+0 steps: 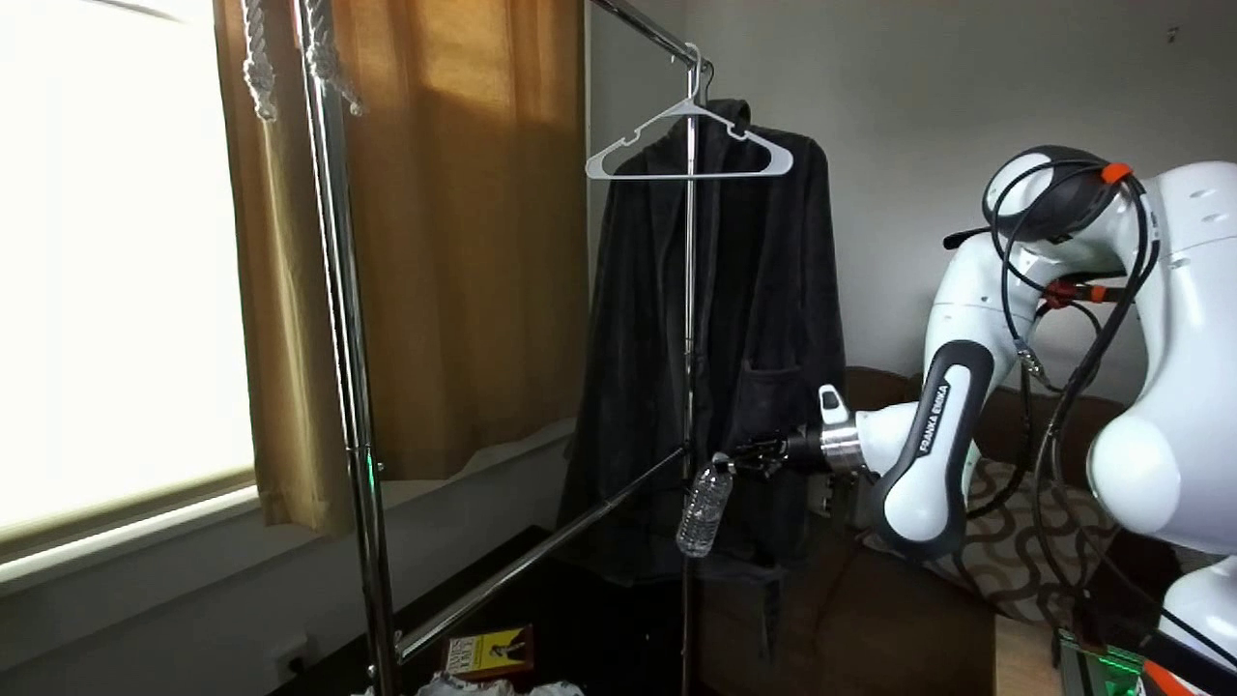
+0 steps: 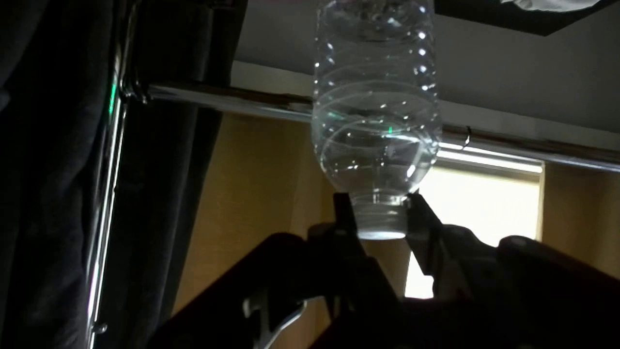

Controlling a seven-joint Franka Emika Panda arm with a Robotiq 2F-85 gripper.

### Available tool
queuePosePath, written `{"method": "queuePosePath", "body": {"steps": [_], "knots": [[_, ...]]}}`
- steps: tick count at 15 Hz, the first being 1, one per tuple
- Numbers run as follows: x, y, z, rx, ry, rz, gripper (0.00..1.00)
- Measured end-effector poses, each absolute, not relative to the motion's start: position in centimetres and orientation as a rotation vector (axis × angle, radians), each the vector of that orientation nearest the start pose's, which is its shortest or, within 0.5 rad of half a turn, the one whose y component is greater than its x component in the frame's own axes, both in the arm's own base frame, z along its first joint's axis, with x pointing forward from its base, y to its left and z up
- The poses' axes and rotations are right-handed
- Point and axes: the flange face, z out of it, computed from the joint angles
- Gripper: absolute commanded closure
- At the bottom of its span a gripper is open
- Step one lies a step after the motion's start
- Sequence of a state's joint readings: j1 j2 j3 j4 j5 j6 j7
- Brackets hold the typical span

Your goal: Put the water bottle in the grey rob

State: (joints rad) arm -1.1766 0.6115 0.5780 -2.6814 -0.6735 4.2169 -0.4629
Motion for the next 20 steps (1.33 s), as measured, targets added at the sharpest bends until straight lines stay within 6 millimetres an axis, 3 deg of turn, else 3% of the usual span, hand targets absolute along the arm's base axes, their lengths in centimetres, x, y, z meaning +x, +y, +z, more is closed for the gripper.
{"method": "queuePosePath", "body": {"steps": [4, 7, 8, 10, 11, 14, 16, 20], "knots": [[38.8, -13.4, 27.5, -2.54, -0.306, -1.922, 0.92], [39.8, -13.2, 30.2, -2.566, -0.272, -1.989, 0.92], [40.2, -13.2, 31.0, -2.589, -0.254, -2.01, 0.68], [40.2, -12.9, 32.0, -2.625, -0.251, -2.032, 0.68], [40.0, -12.6, 32.2, -2.636, -0.26, -2.032, 0.92], [39.9, -12.7, 32.3, -2.644, -0.255, -2.024, 0.92], [40.0, -13.9, 32.6, -2.652, -0.202, -2.028, 0.92], [38.9, -16.1, 36.6, -2.693, -0.134, -2.114, 0.92]]}}
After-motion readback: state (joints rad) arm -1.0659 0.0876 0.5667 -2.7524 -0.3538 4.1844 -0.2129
